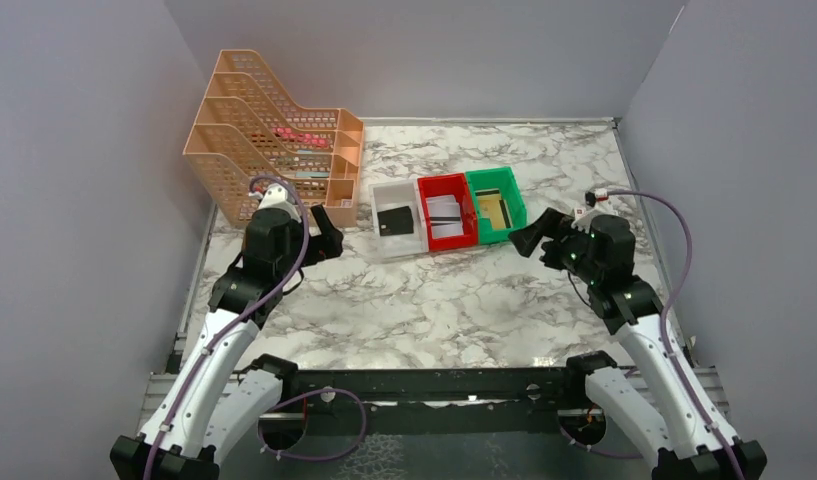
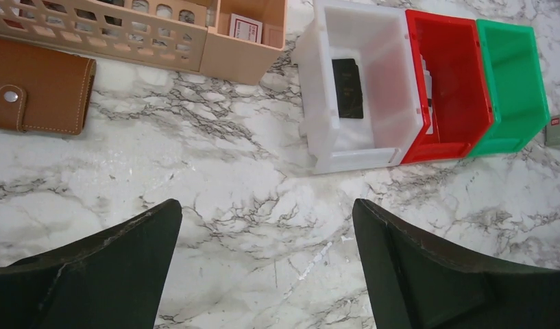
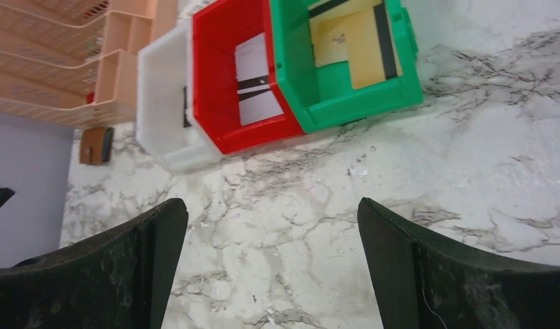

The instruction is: Take the credit cards out of the card holder

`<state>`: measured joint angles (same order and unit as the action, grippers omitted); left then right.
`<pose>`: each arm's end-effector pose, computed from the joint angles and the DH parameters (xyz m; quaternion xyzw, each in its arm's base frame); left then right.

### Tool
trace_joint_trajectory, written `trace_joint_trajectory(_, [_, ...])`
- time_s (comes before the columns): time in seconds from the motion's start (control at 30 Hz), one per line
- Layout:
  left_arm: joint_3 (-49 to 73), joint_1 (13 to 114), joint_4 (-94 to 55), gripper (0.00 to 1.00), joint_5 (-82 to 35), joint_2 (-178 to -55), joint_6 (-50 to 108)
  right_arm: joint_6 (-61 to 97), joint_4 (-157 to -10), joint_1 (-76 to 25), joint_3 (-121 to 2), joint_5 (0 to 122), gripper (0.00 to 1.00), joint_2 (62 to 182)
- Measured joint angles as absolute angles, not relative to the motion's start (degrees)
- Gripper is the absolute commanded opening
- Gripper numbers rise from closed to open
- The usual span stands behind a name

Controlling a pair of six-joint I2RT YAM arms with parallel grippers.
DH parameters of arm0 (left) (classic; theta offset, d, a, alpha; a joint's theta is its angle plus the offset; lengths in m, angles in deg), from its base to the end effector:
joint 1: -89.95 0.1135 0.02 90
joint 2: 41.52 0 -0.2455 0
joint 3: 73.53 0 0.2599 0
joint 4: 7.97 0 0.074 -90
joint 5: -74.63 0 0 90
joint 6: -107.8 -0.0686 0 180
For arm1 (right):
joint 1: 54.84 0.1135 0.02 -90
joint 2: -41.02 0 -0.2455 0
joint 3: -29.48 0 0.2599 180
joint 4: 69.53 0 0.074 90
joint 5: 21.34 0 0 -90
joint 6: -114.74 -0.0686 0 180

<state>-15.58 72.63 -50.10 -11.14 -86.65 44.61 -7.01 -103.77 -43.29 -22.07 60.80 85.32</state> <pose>0.2157 -0.0620 0.2754 -0.0899 0.8579 -0.1601 0.4798 0.2221 0.0550 0.2533 0.1139 0.8437 0.2467 0.4630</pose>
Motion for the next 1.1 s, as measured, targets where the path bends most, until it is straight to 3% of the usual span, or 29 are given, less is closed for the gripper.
trace_joint_trajectory(0.2, [-15.6, 72.6, -52.4, 0.99, -6.8, -86.3, 47.0, -7.8, -101.7, -43.3, -18.7, 54.2, 0.99, 74.3])
trace_joint_trajectory(0.47, [-16.0, 72.7, -53.1, 0.99, -9.8, -92.3, 48.6, -5.7, -104.7, -43.3, -22.8, 48.9, 0.99, 85.3])
trace_joint_trajectory(0.67, [-15.1, 76.7, -51.3, 0.99, -10.5, -101.6, 51.0, -4.1, -105.9, -43.3, -23.7, 48.3, 0.99, 86.4])
trace_joint_trajectory(1.1, [-5.1, 88.4, -47.1, 0.97, 5.6, -118.0, 60.9, -3.7, -106.1, -43.3, -21.8, 48.9, 0.99, 84.4])
